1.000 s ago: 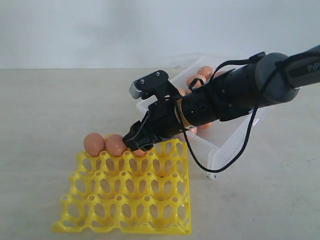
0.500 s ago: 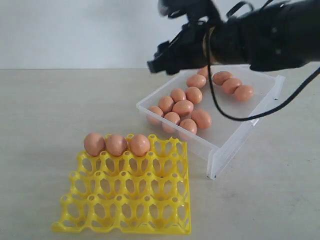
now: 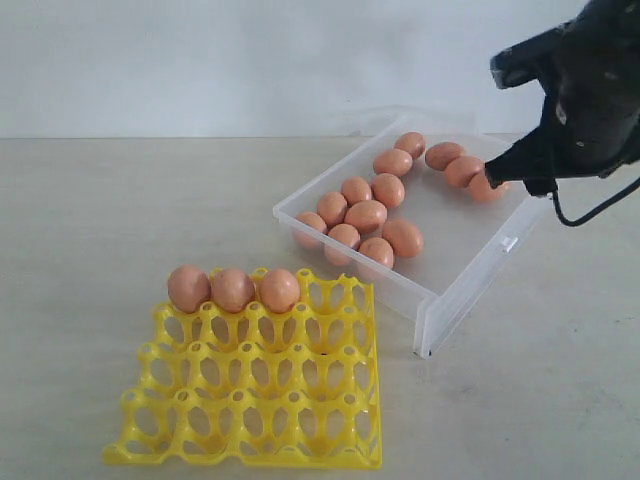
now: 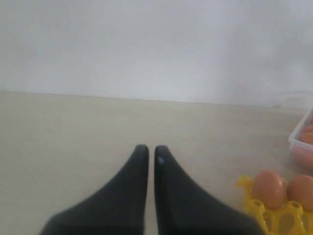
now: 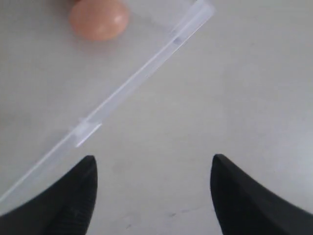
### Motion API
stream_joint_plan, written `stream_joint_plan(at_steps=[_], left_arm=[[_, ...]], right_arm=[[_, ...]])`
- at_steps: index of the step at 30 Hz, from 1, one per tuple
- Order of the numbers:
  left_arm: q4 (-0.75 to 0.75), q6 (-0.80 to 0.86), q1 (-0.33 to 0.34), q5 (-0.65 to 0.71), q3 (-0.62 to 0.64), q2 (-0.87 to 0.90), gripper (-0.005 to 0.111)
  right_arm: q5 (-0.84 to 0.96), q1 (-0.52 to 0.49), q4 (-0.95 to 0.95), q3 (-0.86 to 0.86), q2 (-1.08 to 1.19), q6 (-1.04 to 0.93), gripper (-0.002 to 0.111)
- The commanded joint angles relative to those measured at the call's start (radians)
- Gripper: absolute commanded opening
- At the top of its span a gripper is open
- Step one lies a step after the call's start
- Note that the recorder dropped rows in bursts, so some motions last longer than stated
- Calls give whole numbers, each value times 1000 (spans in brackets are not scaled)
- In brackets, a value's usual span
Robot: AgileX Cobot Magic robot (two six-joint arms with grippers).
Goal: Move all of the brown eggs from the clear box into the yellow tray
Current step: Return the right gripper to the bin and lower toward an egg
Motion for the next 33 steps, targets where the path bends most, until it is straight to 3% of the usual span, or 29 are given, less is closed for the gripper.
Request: stream_joint_plan(at_steps=[1,3,8,12,33], left_arm=[[-1,1,6,-5,3,-3,4],[-1,1,6,-5,3,-3,4],[-1,1,6,-5,3,-3,4],[-1,1,6,-5,3,-3,4],[-1,1,6,-5,3,-3,4]], right_arm=[[51,-73,651,-147,35,-579,58],[140,-73,759,-253,78,-666,58],[395,-71,799,-552,248,-681,58],[425,-71,913,-734,391,-761,58],[425,-71,926,-765,631,-809,58]])
